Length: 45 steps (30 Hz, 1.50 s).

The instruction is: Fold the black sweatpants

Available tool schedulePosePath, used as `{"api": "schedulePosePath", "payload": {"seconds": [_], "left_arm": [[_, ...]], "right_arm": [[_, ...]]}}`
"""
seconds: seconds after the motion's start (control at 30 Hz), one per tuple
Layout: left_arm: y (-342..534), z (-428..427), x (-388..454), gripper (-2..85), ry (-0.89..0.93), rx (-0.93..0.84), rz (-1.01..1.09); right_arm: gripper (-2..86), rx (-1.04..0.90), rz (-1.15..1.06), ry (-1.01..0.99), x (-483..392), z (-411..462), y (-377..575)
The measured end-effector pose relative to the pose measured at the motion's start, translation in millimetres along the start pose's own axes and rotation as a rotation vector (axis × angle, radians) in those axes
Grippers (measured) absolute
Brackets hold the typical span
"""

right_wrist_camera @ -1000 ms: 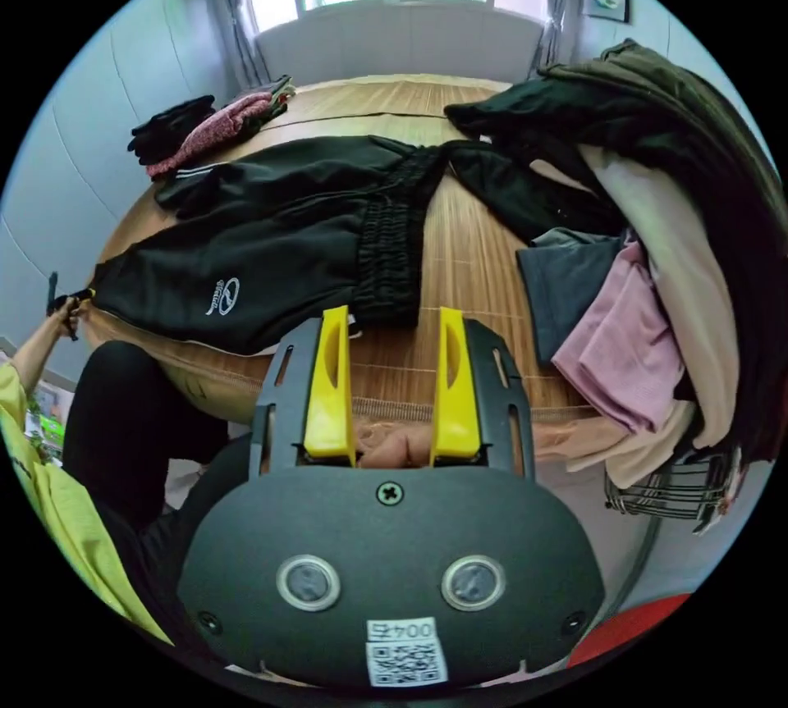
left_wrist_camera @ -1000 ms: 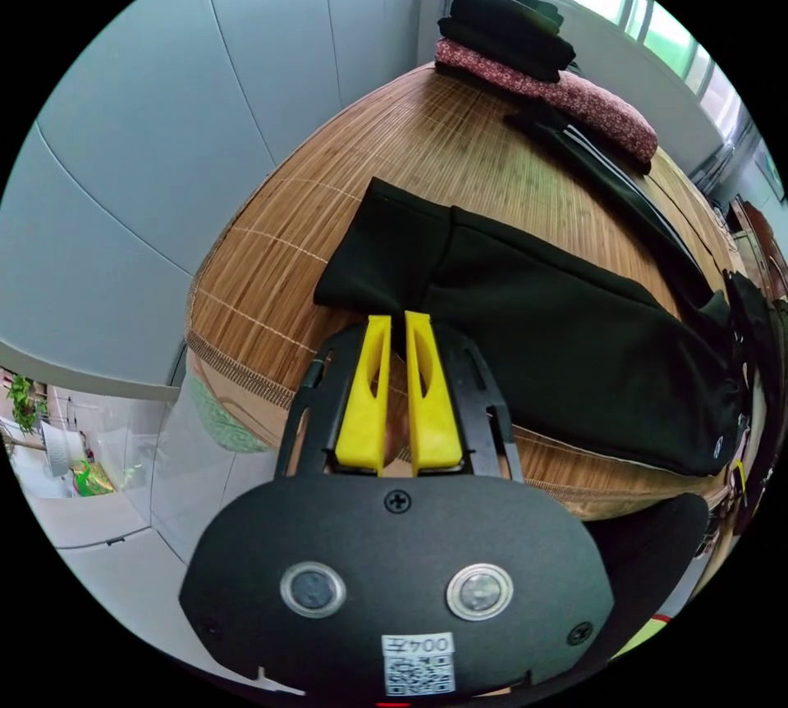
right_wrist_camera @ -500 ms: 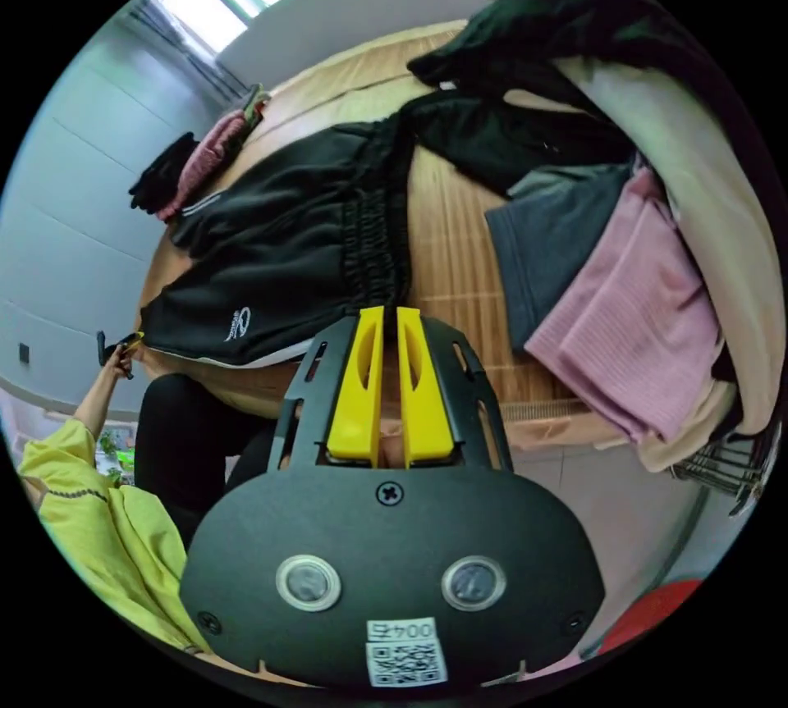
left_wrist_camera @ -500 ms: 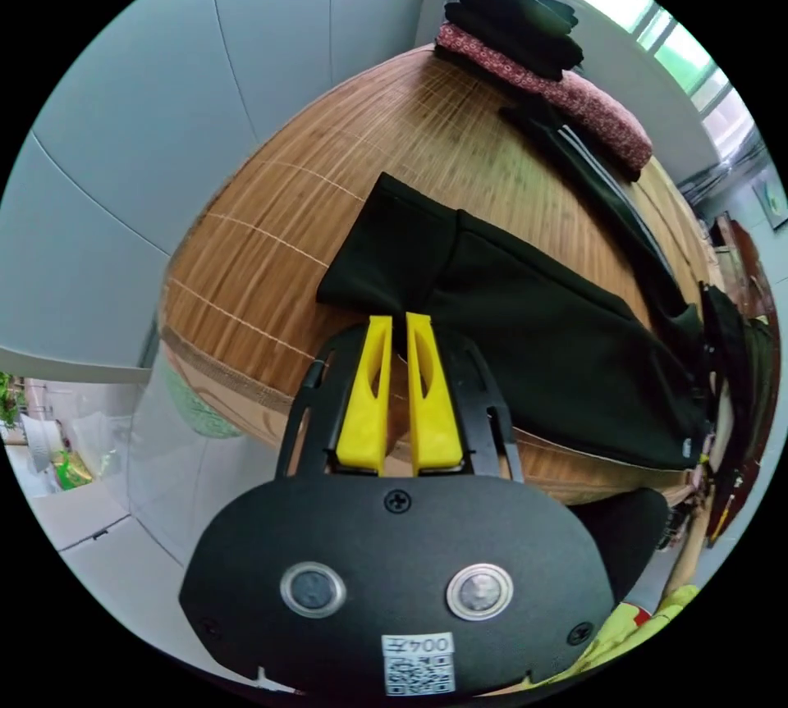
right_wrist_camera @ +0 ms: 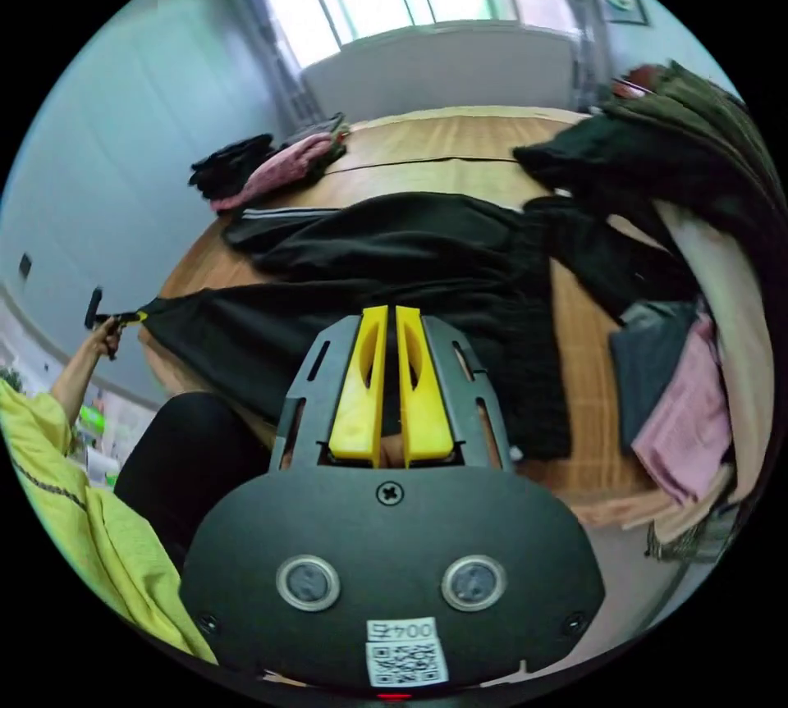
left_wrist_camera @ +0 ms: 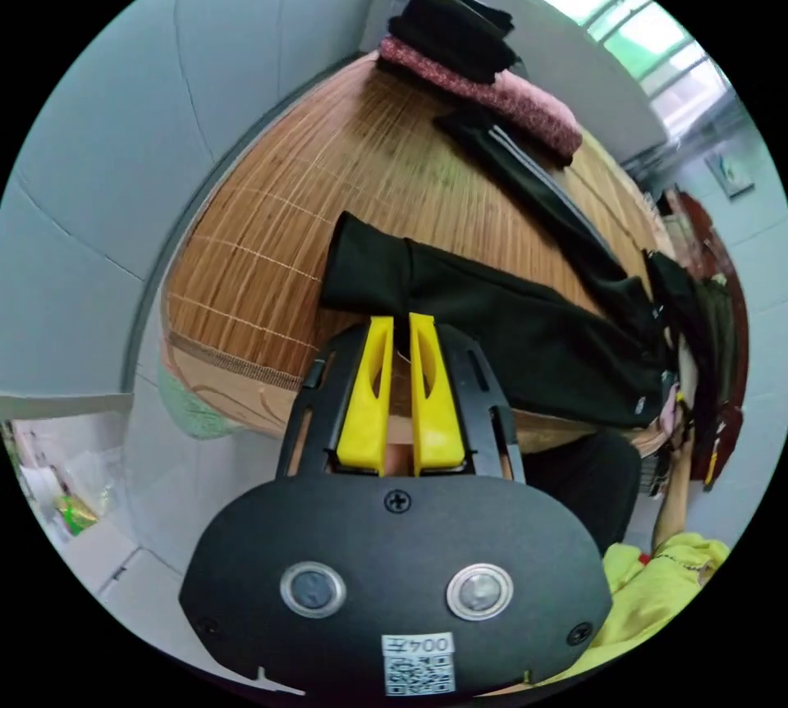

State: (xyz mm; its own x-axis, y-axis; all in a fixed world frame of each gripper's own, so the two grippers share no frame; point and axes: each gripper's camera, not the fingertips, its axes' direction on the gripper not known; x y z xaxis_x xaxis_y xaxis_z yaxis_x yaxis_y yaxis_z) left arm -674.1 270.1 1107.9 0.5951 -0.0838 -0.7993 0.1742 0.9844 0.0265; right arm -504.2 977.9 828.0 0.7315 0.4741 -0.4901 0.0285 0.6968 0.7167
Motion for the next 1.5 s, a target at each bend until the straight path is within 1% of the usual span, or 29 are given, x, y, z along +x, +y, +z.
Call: {"api": "schedulePosePath", "payload": {"seconds": [0.07,0.1,0.17,0.23,0.3,0.37,0.43,0.47,0.5,0.57,0.67,0.73,0.8,0.87,0.9,0.97,1.0,1.03,1.1,1.17,1.2,1.23,1.27,1.3,1.37,1.4,1.43,1.47,1.5], "left_arm": [[-3,7,5,2.3,-0.026,-0.041,0.071],[-3,11,2,2.2,0.01,-0.049,0.101],[0,13,-12,2.1,0.107,-0.025,0.089],[8,8,-35,1.8,0.261,0.046,0.042],[16,1,-48,1.6,0.319,0.108,0.01],[23,-11,-53,1.4,0.272,0.174,-0.044],[28,-37,-35,0.9,0.17,0.332,-0.078],[28,-42,-26,0.8,0.172,0.373,-0.064],[21,-45,-4,0.6,0.203,0.403,-0.021],[1,-34,34,0.4,0.245,0.348,0.063],[-35,0,108,0.3,0.281,0.233,0.201],[-58,31,171,0.2,0.341,0.155,0.32],[-71,49,220,0.2,0.372,0.125,0.402],[-81,64,267,0.2,0.368,0.106,0.461],[-85,76,295,0.2,0.338,0.08,0.496],[-91,99,331,0.2,0.115,0.02,0.513],[-92,112,347,0.2,-0.043,0.014,0.529],[-93,112,356,0.2,-0.054,0.057,0.492],[-99,103,365,0.2,-0.021,0.038,0.37],[-90,75,385,0.2,0.01,0.166,0.408],[-84,72,401,0.2,-0.067,0.207,0.469],[-88,91,411,0.2,-0.152,0.09,0.493],[-91,105,413,0.2,-0.153,-0.004,0.505],[-91,106,415,0.2,-0.119,0.052,0.482],[-97,94,421,0.2,-0.063,0.064,0.395],[-96,80,431,0.2,-0.002,0.115,0.369],[-91,69,446,0.2,0.024,0.187,0.41],[-89,69,454,0.2,0.008,0.203,0.43],[-89,83,468,0.3,-0.047,0.15,0.455]], "right_arm": [[3.1,-0.039,-0.126,-0.088,-64,45,-30],[2.8,-0.05,-0.148,-0.103,-78,57,-37],[0.9,-0.102,-0.21,-0.121,-122,106,-59],[0.0,-0.156,-0.24,-0.134,-148,142,-74],[-0.3,-0.225,-0.266,-0.164,-169,176,-87],[-0.5,-0.333,-0.259,-0.117,-185,223,-98],[-0.5,-0.417,-0.243,-0.04,-189,257,-99],[-0.5,-0.362,-0.207,-0.054,-187,260,-100],[-0.5,-0.353,-0.183,-0.062,-185,260,-101],[-0.4,-0.314,-0.106,-0.122,-180,255,-97],[-0.4,-0.253,-0.068,-0.214,-178,229,-69],[-0.5,-0.232,-0.072,-0.188,-179,215,-42],[-0.4,-0.21,-0.079,-0.135,-177,208,-19],[-0.1,-0.195,-0.059,-0.044,-164,215,0],[0.0,-0.205,-0.049,-0.034,-159,221,3],[0.1,-0.183,0.058,-0.137,-132,228,8],[0.2,-0.177,0.082,-0.156,-127,229,9],[0.5,-0.169,0.113,-0.19,-118,231,11],[1.8,-0.169,0.121,-0.207,-114,228,16],[3.8,-0.167,0.055,-0.193,-119,214,30],[4.0,-0.166,0.035,-0.184,-121,212,34],[3.7,-0.191,0.03,-0.161,-120,214,41],[3.4,-0.2,0.046,-0.176,-115,216,45],[3.2,-0.202,0.053,-0.19,-112,216,46],[2.1,-0.176,0.09,-0.234,-98,208,53],[1.6,-0.16,0.098,-0.24,-94,204,55],[0.7,-0.135,0.105,-0.243,-90,196,59],[0.4,-0.137,0.104,-0.215,-86,194,63],[0.2,-0.154,0.106,-0.192,-84,196,65]]}}
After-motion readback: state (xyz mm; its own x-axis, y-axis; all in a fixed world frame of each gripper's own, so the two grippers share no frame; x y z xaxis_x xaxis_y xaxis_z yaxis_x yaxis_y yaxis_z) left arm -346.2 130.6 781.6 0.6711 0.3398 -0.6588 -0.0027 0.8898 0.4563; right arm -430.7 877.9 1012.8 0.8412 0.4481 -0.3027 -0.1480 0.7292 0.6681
